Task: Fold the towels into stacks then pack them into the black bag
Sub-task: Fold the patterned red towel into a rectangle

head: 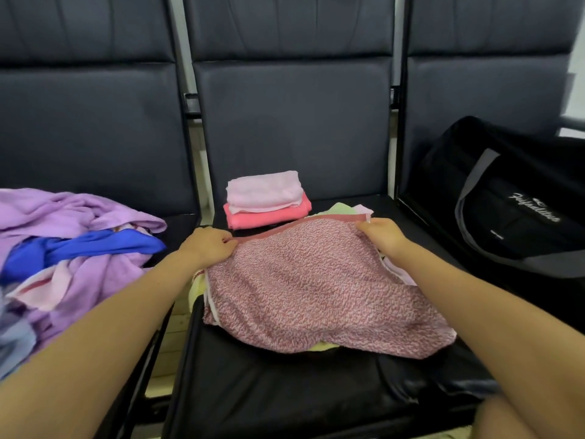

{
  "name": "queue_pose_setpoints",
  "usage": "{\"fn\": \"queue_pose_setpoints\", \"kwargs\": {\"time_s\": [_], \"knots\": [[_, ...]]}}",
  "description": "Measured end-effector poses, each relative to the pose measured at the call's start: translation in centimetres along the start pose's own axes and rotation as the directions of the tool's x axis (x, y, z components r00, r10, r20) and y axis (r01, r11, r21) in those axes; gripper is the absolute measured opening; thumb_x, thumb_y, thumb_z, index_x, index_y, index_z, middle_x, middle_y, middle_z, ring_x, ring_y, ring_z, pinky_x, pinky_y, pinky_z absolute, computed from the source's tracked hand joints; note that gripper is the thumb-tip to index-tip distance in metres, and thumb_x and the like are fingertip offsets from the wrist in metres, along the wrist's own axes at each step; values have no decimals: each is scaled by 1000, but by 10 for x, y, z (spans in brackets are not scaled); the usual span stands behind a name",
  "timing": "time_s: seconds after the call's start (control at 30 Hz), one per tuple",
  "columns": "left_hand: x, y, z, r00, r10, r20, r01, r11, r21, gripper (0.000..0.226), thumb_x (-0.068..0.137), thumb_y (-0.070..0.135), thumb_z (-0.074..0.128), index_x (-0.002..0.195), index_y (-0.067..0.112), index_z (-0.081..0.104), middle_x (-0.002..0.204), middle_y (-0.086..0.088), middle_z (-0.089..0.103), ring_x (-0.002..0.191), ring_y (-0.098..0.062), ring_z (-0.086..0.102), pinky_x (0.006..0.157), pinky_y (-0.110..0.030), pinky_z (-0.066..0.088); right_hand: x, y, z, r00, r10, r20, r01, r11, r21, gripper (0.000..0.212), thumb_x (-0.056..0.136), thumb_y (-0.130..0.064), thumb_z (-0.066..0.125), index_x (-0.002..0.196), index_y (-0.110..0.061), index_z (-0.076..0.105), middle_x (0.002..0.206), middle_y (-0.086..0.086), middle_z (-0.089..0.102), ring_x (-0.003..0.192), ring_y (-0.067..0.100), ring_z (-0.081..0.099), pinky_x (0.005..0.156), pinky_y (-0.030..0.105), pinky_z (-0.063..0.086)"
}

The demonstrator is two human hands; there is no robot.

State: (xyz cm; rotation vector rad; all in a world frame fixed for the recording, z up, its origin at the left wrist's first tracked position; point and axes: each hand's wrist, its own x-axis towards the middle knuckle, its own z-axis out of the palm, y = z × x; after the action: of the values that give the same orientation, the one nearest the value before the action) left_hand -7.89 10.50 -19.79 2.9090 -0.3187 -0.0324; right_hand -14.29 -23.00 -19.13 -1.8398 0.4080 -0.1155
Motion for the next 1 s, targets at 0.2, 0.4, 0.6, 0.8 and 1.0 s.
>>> {"fn": "queue_pose_setpoints", "kwargs": {"time_s": [0.2,0.4,0.6,0.8,1.0], "knots": [[-8,5,-5,996,-31,88,46,984,-170,32,95,37,52,96,13,72,94,-4,67,92,-21,60,78,-31,44,1,3,-3,999,8,-48,-10,999,-37,35,90,-23,60,102,10,65,86,11,56,79,21,51,70,32,37],[-22,6,7,997,-67,37,76,935,-345,41,94,36,53,85,-1,68,82,-12,65,80,-26,59,69,-34,41,2,14,-9,1000,-2,-27,1,999,-40,17,82,-24,68,72,-11,61,76,12,51,76,23,50,67,34,36],[-33,32,16,991,-85,103,129,796,-591,36,92,34,59,94,0,70,91,-19,67,77,-19,56,66,-29,39,-3,21,-27,998,14,-67,-25,988,-154,24,89,-18,64,84,5,68,82,13,60,76,19,54,63,28,39],[-35,69,-18,964,-235,-123,5,483,-876,20,89,24,65,73,14,65,77,-4,63,73,-18,59,68,-25,46,-9,-3,-39,984,-25,-179,50,989,138,17,87,-21,66,84,-4,66,80,11,55,77,20,51,69,30,39],[-38,66,-84,919,-307,-249,-153,303,-941,13,91,18,62,95,16,74,101,-1,68,93,-16,63,86,-31,50,-27,-63,-62,953,-124,-276,211,926,312,16,91,-20,66,87,-6,70,83,5,67,75,17,62,72,29,50]]}}
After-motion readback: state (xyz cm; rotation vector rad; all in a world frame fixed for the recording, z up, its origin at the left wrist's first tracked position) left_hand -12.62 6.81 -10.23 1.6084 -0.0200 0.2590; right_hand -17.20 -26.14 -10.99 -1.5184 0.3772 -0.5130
